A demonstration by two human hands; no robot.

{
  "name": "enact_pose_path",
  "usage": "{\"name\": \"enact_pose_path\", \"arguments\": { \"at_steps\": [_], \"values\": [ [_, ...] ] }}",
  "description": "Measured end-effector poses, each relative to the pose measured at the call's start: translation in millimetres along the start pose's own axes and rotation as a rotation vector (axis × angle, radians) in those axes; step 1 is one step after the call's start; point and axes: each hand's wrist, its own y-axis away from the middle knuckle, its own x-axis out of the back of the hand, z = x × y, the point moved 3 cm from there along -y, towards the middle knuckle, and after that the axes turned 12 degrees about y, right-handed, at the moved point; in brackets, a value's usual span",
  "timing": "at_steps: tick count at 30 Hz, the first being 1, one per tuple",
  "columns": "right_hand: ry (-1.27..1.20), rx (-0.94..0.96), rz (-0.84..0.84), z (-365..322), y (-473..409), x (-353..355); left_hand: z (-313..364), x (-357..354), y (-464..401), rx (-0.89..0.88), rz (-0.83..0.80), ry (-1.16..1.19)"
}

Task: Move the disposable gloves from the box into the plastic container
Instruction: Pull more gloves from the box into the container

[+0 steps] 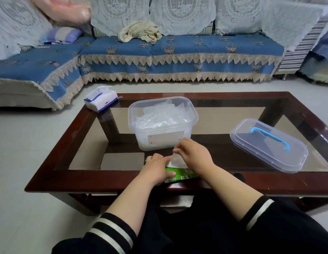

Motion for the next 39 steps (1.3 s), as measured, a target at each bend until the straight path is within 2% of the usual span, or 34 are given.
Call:
{"name": "enact_pose_path", "arguments": {
  "at_steps": [6, 10, 17, 20, 30, 33, 36, 39],
  "values": [
    [-0.276, -0.051, 0.258, -2, -15, 44, 0, 0, 0, 0.019, -0.032, -0.029],
    [-0.419, 0.003, 0.405, -9, -44, 100, -2, 0, 1, 0.009, -0.028, 0.001],
    [-0.322, 0.104, 0.567, -23, -99, 147, 1, 2, 3, -0.006, -0.042, -0.051],
    [-0.198, 0.108, 0.491, -28, -125, 126, 2, 4, 2, -0.012, -0.05, -0.061],
    [0.228, 0.202, -0.143, -27, -181, 16, -1, 1, 1, -0.03, -0.021, -0.067],
    [0.253, 0.139, -0.327, -20, -187, 0, -1, 2, 1, -0.028, -0.028, -0.064],
    [0.16, 0.105, -0.359, -16, -185, 1, -2, 3, 2, -0.026, -0.033, -0.065],
    [0.072, 0.076, -0.259, -14, -180, 17, -1, 3, 3, -0.025, -0.032, -0.074]
  ]
}}
